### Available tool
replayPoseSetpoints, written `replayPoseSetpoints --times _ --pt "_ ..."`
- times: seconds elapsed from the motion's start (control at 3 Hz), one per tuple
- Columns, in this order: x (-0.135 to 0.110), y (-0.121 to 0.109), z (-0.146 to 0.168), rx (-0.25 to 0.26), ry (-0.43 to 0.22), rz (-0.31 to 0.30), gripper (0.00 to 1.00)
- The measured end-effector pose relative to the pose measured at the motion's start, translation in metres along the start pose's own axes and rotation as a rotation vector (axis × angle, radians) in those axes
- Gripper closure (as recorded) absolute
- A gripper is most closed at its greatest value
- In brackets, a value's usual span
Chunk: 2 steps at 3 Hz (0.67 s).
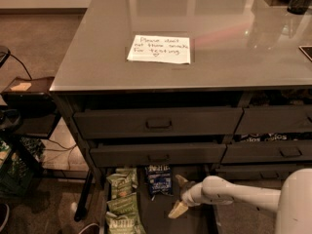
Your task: Pick blue chip bag from bottom drawer and place on counter
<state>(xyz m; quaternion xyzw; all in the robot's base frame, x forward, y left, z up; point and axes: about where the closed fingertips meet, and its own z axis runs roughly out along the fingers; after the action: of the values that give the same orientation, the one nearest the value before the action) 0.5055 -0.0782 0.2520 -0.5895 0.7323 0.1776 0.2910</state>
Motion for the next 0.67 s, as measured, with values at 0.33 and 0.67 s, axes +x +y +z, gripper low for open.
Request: replayPoseSetpoints --times 0.33,0.67 --pt "0.01 -0.01 0.011 0.043 -0.035 0.003 0.0" --pt "0.017 -0.026 0.033 0.07 -0.07 0.005 0.0"
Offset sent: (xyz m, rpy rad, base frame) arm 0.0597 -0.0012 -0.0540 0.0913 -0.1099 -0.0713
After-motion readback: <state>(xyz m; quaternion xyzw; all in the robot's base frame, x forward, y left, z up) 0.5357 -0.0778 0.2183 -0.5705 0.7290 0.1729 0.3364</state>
